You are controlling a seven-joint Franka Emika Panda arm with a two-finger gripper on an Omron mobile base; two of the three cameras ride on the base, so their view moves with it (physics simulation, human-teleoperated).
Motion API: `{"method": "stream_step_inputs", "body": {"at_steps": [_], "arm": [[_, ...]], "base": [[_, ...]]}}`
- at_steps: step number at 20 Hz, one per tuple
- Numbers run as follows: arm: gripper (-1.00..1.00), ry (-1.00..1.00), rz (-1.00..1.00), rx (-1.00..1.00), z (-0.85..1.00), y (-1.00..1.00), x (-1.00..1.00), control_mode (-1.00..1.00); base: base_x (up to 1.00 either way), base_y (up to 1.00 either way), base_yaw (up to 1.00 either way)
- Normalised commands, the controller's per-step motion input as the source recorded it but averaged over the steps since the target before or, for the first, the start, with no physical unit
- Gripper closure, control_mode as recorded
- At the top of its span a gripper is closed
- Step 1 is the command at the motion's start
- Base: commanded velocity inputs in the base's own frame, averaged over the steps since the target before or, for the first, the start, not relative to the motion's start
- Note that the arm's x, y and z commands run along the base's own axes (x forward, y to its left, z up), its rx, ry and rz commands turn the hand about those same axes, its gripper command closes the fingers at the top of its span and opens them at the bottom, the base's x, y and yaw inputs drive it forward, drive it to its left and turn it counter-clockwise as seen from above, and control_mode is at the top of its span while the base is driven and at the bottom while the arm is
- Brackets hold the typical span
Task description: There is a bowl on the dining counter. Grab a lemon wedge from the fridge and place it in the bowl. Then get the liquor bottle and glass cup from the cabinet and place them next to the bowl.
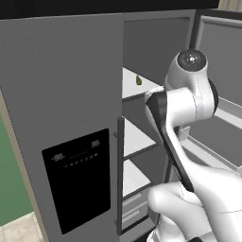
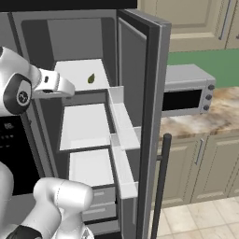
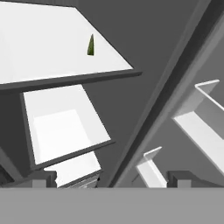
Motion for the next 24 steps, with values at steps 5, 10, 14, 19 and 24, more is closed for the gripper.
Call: {"method": "stream_step_inputs", "body": {"at_steps": [5, 10, 14, 19, 24], "arm": [[-1.0, -0.03, 0.0, 0.01, 0.0, 0.08, 0.68, -1.0], [-1.0, -0.07, 0.03, 0.02, 0.0, 0.0, 0.38, -1.0], [-1.0, -0.01, 0.03, 0.02, 0.0, 0.01, 0.14, -1.0], [-1.0, 0.0, 0.03, 0.02, -0.01, 0.0, 0.18, -1.0], [-1.0, 0.0, 0.03, 0.03, -0.05, 0.01, 0.32, -1.0]], "base": [[0.0, 0.0, 0.0], [0.0, 0.0, 0.0], [0.0, 0.0, 0.0], [0.0, 0.0, 0.0], [0.0, 0.0, 0.0]]}}
